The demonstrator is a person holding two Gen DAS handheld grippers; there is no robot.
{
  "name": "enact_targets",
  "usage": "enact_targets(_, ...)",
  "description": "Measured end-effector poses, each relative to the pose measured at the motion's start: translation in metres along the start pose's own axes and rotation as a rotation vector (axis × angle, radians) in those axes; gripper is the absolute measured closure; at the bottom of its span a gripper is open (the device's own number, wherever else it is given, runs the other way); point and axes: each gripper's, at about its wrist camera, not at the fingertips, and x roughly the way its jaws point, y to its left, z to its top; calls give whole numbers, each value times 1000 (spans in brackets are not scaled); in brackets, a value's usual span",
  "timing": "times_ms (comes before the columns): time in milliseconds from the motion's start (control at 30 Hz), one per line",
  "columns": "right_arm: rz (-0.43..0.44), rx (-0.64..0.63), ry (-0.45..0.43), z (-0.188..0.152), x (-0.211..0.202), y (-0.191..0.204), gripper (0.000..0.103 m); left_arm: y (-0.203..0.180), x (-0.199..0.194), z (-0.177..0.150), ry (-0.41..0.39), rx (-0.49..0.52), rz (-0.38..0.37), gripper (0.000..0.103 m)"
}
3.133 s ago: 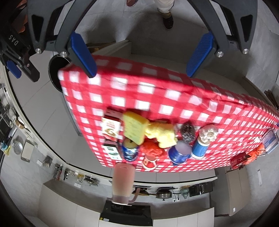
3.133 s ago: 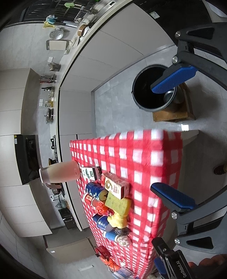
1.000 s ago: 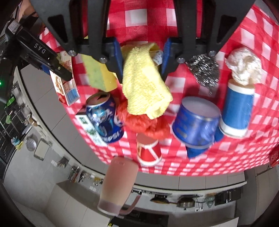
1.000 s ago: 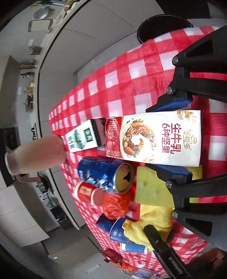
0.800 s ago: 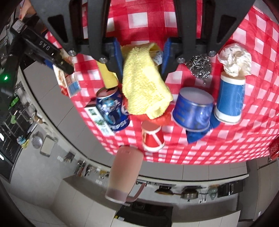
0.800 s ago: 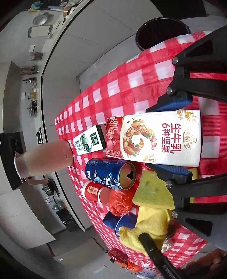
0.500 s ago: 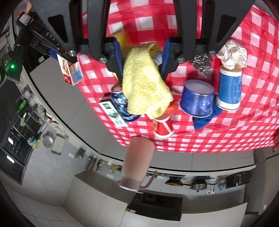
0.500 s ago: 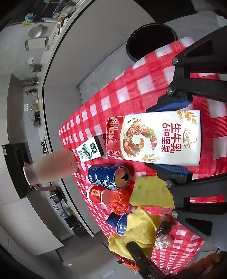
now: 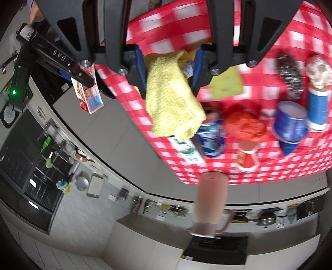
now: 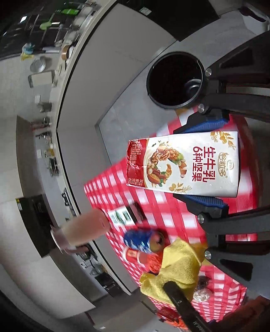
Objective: Collect trash
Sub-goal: 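Carry the yellow cloth and milk carton over the black bin and release both, then return both open tools to the table toward the sponge and steel wool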
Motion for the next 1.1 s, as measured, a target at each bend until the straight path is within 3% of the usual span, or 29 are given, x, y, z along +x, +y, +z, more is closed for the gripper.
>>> enact_targets(200,-37,38,-3,18,5,-95,49,-79,50,-3,35,21,-36,63)
enact_targets(400,-62,55,64,43,31,-210,50,-165,116,-6,97,33,-63,63)
enact_targets(533,-51,27,118,53,60,-261,49,-203,163,-18,153,34,-43,63)
enact_targets(733,4,-12,241,44,122,-304,49,-227,230,-50,265,29,-2,62)
enact_targets(833,62,-12,315,38,152,-320,49,-231,255,-62,320,22,23,49)
enact_targets(867,63,-17,334,36,160,-322,45,-230,260,-63,332,15,34,42)
enact_targets(900,55,-23,346,35,167,-326,29,-228,264,-64,341,10,44,38)
enact_targets(967,38,-22,315,38,170,-335,23,-226,265,-58,330,1,86,26)
enact_targets(1100,3,-20,237,53,157,-345,23,-221,244,-37,251,-28,114,26)
